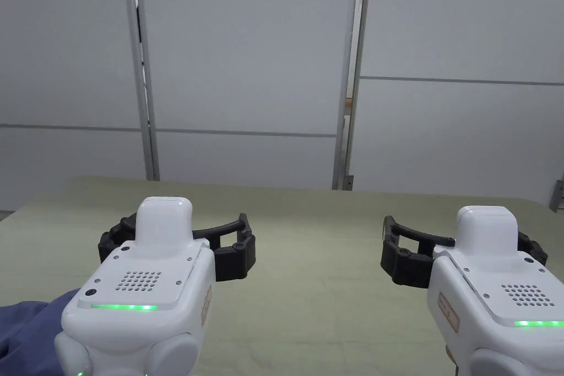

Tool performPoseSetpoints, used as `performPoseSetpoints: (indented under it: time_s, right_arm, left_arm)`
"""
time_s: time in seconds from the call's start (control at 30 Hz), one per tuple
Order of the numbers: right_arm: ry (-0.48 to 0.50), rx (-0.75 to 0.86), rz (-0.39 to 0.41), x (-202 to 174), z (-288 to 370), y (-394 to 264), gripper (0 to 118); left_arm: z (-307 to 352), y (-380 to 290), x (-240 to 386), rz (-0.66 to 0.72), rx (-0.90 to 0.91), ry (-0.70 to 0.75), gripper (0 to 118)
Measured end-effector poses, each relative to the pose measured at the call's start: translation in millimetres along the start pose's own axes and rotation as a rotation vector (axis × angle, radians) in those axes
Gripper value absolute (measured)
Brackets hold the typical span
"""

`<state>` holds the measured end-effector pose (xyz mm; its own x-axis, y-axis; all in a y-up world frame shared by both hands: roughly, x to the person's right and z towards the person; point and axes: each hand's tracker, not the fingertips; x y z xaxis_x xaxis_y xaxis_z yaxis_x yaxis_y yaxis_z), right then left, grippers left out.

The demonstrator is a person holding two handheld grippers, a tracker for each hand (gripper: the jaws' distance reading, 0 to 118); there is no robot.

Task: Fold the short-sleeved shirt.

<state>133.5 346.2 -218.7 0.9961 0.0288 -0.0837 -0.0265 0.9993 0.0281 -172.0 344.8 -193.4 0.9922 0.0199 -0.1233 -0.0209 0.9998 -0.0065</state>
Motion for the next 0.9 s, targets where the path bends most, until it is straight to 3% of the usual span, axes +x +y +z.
performPoseSetpoints:
  time_s: [0.37,0.43,0.47,0.5,0.53,0.57,0.6,0.63,0.7,0.8,0.9]
  right_arm:
    - [-0.011,-0.004,-0.015,5.0,-0.9,-1.2,117]
    - [-0.024,0.003,0.000,4.3,0.0,-2.0,109]
    - [-0.029,0.005,0.008,3.8,0.3,-2.5,97]
    - [-0.037,0.005,0.013,3.1,0.2,-2.8,83]
    - [-0.039,0.004,0.014,2.8,0.1,-3.1,65]
    - [-0.044,0.001,0.009,3.2,-0.1,-3.2,36]
    - [-0.048,-0.005,0.000,3.6,-0.6,-3.3,19]
    - [-0.036,-0.012,-0.032,5.6,-0.8,-3.8,14]
    - [0.005,-0.046,-0.057,11.4,-1.3,-4.3,12]
    - [-0.044,-0.042,-0.012,11.7,-1.1,-7.7,12]
    - [-0.035,-0.043,-0.018,12.7,-0.9,-7.1,12]
  left_arm:
    - [2.1,0.0,8.9,-0.030,0.017,-0.036,118]
    - [2.9,0.2,10.3,-0.029,0.022,-0.039,118]
    - [3.2,0.3,11.1,-0.030,0.022,-0.042,118]
    - [3.3,0.6,12.1,-0.033,0.021,-0.045,113]
    - [3.4,0.5,13.2,-0.035,0.020,-0.045,100]
    - [2.9,0.1,16.7,-0.043,0.021,-0.027,71]
    - [2.3,-0.4,18.7,-0.049,0.025,0.006,37]
    - [1.2,-1.0,20.6,-0.055,0.021,0.029,5]
    - [2.6,-3.1,23.3,-0.051,0.035,0.050,0]
    - [1.8,-3.0,22.0,-0.039,0.015,0.029,0]
    - [2.4,-4.5,16.5,-0.040,0.007,0.048,0]
